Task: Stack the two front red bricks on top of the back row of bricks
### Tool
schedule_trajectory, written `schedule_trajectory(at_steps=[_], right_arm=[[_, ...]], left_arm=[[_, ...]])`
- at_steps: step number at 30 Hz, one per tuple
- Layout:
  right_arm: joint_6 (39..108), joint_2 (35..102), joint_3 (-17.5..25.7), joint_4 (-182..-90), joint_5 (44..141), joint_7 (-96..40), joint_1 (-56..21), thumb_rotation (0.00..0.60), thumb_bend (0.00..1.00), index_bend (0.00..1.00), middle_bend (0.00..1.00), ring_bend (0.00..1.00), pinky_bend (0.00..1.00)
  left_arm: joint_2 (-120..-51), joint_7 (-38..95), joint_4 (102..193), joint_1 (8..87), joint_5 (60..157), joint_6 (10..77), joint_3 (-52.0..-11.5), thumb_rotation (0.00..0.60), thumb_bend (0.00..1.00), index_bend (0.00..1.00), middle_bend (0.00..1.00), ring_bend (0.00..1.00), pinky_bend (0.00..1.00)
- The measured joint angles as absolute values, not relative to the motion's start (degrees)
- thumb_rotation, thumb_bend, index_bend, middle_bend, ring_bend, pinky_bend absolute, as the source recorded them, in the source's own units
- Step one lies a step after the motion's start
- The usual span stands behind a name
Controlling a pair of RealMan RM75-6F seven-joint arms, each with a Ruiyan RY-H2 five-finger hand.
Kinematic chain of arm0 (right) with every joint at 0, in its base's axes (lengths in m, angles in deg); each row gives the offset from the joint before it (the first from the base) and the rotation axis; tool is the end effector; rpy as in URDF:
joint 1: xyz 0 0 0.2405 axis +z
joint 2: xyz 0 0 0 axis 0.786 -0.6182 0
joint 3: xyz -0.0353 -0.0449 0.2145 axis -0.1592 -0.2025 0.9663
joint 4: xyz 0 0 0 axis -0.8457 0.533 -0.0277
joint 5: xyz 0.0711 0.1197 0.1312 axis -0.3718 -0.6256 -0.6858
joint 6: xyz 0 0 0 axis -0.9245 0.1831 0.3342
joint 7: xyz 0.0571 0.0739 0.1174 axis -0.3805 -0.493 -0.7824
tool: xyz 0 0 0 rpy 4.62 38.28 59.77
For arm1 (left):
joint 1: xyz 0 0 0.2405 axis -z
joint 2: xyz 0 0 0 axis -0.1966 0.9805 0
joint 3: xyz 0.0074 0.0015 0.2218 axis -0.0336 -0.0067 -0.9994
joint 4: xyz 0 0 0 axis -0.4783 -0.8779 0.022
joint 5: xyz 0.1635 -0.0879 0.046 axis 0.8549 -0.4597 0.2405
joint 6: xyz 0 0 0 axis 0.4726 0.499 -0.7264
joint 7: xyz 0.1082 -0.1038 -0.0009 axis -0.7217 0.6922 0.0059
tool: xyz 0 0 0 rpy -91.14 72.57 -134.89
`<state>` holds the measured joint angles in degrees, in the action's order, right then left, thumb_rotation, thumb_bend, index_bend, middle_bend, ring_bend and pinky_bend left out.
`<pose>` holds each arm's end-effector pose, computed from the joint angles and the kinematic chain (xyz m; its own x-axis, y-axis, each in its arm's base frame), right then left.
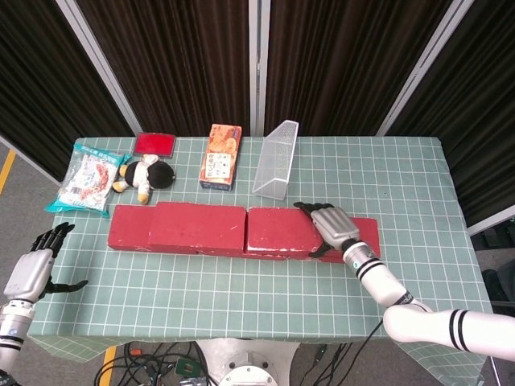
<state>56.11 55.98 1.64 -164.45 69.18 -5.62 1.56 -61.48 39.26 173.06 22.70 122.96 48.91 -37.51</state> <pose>-0.1027 -0.3234 0.0413 0.3826 -0.4851 0.7863 -0.9192 -0.2859 0.2709 -0.2761 0.2052 0.1460 0.1639 0.2198 0.9617 0.9774 0.0961 -0.1885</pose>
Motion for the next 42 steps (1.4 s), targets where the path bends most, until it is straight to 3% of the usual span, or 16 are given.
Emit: schedule_trajectory(at_steps=[42], right_arm=[[58.2, 58.2, 0.6, -164.1, 66.1, -5.1, 3.8, 0.600, 0.06, 0.09, 0.22, 0.16, 0.27]], left_arm=[[-61.1, 41.3, 171.9, 22.2, 123.2, 48.0, -37.7, 0.600, 0.02, 0.00, 0.00, 0.00, 0.00]])
